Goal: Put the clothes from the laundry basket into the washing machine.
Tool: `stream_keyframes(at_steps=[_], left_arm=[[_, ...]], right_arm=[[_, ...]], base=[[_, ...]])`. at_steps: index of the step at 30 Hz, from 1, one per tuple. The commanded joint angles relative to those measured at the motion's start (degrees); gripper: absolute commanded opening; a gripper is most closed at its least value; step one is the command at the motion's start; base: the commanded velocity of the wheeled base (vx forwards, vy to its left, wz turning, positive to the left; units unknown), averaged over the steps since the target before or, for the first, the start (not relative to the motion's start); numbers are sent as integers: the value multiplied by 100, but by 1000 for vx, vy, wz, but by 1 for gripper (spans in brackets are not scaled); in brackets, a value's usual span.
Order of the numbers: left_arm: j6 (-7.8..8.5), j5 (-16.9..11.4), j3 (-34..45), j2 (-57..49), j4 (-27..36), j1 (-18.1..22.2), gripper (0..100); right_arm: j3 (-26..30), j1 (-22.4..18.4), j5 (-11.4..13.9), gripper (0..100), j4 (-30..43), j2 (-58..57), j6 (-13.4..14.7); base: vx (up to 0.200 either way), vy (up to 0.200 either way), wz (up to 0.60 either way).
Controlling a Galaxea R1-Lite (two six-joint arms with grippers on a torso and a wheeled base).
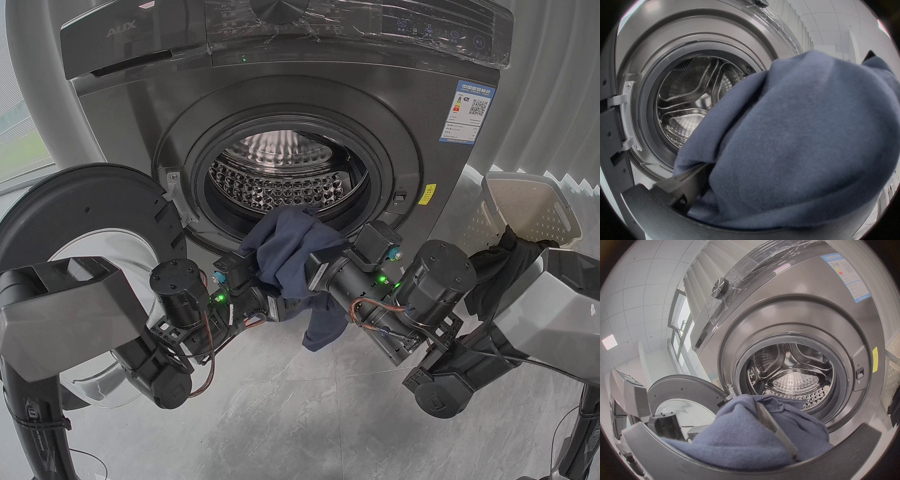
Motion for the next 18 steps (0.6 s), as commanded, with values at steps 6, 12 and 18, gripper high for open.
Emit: stream_keyframes(at_steps=[6,12,18], left_arm=[[-130,207,-418,360,-3,50,0],[-323,532,-435,166,-21,209,0],[-332,532,-101,-326,-21,156,0]], right_arm=[[29,29,-7,0,-10,-15,14],[275,-296,-7,0,-10,-138,67],[345,-455,1,0,-10,-94,76]], base=[[0,0,0],[0,0,0],[0,0,0]])
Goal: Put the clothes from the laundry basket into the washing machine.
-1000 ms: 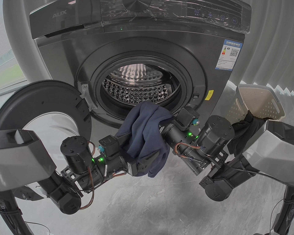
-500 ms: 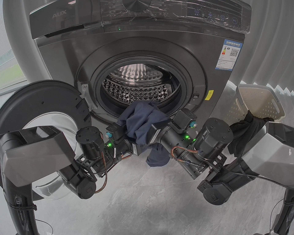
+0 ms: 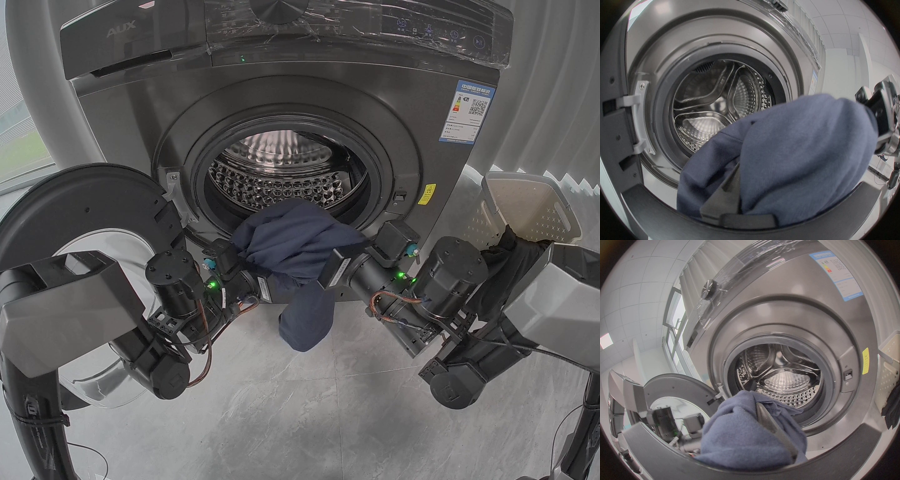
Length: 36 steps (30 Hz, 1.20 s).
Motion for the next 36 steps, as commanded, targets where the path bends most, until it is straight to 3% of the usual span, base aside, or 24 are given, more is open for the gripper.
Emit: stream_keyframes(at_steps=[1,7,8,13,18,21,25,36], left_arm=[[-8,-2,252,-427,-10,-27,0],[-78,7,604,-638,-10,-36,0],[-78,7,613,-647,-10,-36,0],[-254,235,753,-1086,-10,-62,0],[-280,481,1140,-1499,-1,-203,0],[-307,473,1790,-1877,-10,-317,0],[-254,262,2889,-2510,-10,-344,0],[-359,183,3214,-2774,-10,-344,0]], right_arm=[[53,-99,3,0,1,11,6],[220,68,3,0,-17,-15,6],[228,59,3,100,-17,-24,-2],[1063,77,117,100,-26,-376,-64],[1819,24,372,100,10,-710,-275],[2320,-64,442,100,-52,-842,-301],[3067,-151,433,100,-61,-1202,-284],[3278,-591,442,100,-61,-1272,-205]], base=[[0,0,0],[0,0,0],[0,0,0],[0,0,0],[0,0,0],[0,0,0],[0,0,0],[0,0,0]])
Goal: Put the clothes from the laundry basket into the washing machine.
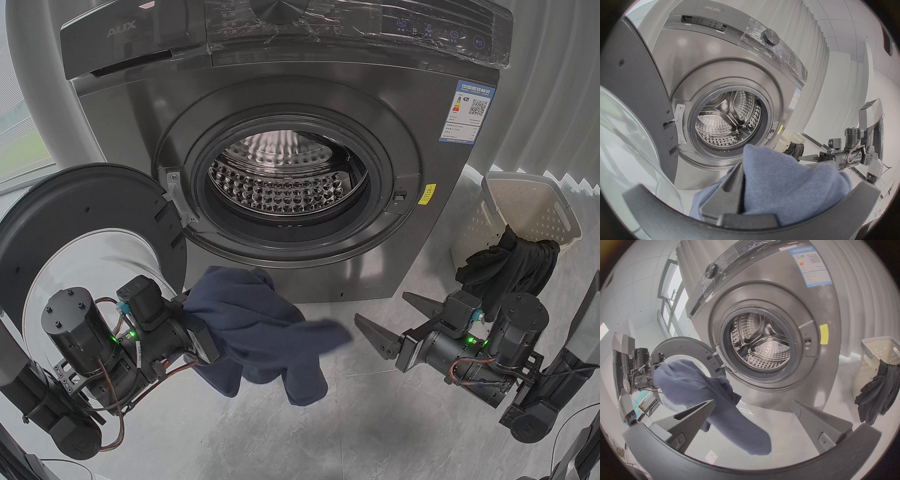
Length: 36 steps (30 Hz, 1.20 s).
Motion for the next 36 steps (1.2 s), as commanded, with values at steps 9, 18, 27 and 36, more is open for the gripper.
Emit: stream_keyframes(at_steps=[9,18,27,36], left_arm=[[-14,-10,80,-216,-1,-27,0],[-14,8,150,-199,-1,-115,0],[30,8,229,-41,-1,-229,0],[12,16,238,30,-10,-238,0]], right_arm=[[42,-124,-14,100,-1,-65,54],[69,-116,-14,100,-1,-57,90],[69,-107,-14,100,-1,-57,90],[69,-116,-23,100,-1,-57,90]], base=[[0,0,0],[0,0,0],[178,0,0],[200,0,0]])
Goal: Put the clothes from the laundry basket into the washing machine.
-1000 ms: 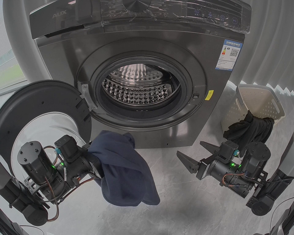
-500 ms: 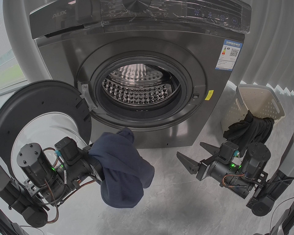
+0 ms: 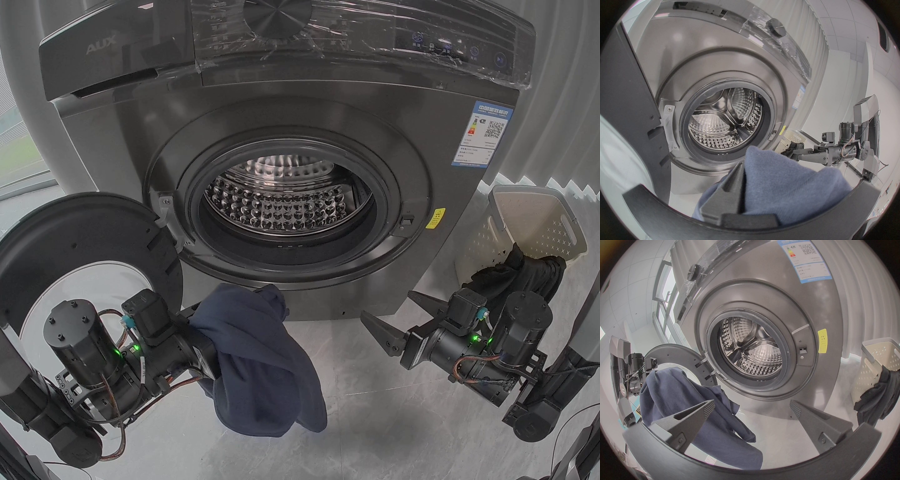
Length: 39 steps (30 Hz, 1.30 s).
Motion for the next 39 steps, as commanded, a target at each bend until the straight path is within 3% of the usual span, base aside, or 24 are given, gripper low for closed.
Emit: stream_keyframes(at_steps=[1,7,18,21,26,39], left_arm=[[-10,3,9,68,1,0,0],[-10,3,17,68,1,-44,0],[-19,12,-70,165,1,-71,0],[-28,64,-299,314,1,-273,0],[60,434,-1195,1184,1,-413,0],[-54,416,-3050,2441,1,123,0]], right_arm=[[-1,4,5,100,-3,15,8],[17,39,-4,100,-3,7,-1],[535,549,23,100,-3,-37,-18],[553,725,14,100,-3,-143,-18],[579,795,5,100,-3,-178,-1],[606,918,5,100,-3,-187,-1]], base=[[200,0,0],[200,0,0],[0,0,0],[0,0,0],[0,0,0],[0,0,0]])
